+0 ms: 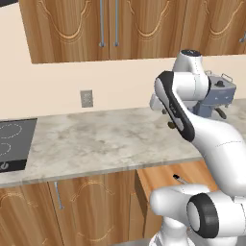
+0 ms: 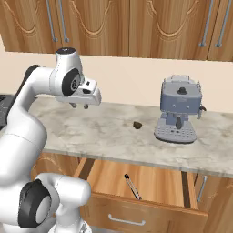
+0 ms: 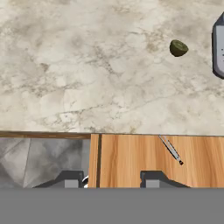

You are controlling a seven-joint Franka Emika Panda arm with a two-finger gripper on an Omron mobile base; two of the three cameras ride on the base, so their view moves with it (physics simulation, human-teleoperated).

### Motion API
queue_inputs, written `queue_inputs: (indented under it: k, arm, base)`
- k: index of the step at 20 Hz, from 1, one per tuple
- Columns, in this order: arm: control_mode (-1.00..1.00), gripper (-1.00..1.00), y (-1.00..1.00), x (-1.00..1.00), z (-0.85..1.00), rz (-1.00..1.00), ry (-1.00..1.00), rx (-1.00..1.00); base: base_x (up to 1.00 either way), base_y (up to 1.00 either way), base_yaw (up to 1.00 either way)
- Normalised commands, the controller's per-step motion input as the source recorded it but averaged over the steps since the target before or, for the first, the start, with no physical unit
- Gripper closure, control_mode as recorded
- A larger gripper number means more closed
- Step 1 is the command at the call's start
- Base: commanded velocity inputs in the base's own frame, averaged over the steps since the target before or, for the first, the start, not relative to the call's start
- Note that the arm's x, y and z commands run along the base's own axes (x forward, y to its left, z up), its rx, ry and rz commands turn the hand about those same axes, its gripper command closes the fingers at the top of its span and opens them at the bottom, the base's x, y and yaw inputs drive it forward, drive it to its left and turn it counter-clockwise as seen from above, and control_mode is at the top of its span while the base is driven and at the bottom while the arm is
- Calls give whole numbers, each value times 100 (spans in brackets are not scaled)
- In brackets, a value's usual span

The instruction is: Pick the tongs from the drawer and place it on the counter.

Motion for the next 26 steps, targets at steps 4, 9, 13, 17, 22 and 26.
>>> queue_inputs:
  k: [4, 9, 13, 17, 22, 26]
  arm:
    - [100, -100, 0, 0, 0, 0, 0, 0]
    - [100, -100, 0, 0, 0, 0, 0, 0]
    - [100, -100, 0, 0, 0, 0, 0, 0]
    - [100, -100, 0, 0, 0, 0, 0, 0]
    - [100, -100, 0, 0, 0, 0, 0, 0]
    - [100, -100, 0, 0, 0, 0, 0, 0]
  base:
    - [-1, -1, -6]
    - [-1, 46, -40]
    - [-5, 73, -52]
    - [-3, 79, -58]
    - [0, 74, -65]
    - [0, 60, -68]
